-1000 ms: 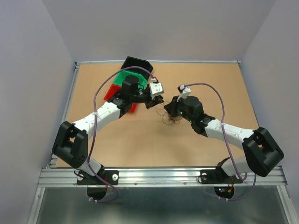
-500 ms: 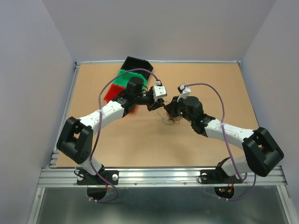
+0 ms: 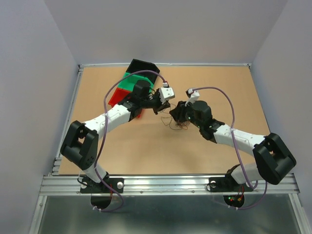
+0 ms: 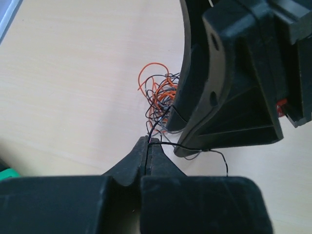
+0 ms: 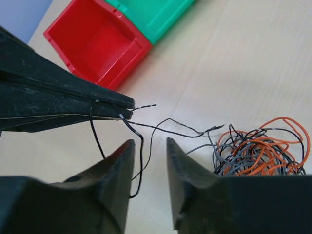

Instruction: Untangle the cables

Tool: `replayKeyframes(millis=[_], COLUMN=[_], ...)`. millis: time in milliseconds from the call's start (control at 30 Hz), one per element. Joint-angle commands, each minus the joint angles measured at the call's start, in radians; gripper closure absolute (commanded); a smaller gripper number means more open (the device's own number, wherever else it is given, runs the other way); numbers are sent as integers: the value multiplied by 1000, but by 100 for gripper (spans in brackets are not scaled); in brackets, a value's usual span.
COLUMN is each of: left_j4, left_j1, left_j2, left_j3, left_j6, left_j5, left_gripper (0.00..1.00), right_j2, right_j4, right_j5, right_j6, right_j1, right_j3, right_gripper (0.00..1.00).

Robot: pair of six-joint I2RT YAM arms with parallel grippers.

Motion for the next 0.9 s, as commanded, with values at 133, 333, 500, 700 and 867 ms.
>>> replayKeyframes(millis=[133,333,500,700,867], left_j4=[53,62,65,76,71], left_j1=[89,183,249,353,421], left_j2=[-88,-152,-186,-211,-206], left_j3=[66,60,63,55,51], left_j6=[-101,-157,-206,-270,-313], left_j5=[-79,-65,-90,-101,-147], left_gripper=[100,100,100,100,100], right_j2=[-69,-47,-23,-29,-26], right_j4=[15,13,9,9,7], right_j5=[150,170,170,170,170], right_j6=[26,37,48,48,49], right_j1=[6,5,6,5,6], right_j3=[31,31,40,39,40], right_gripper=[45,28,25,25,25])
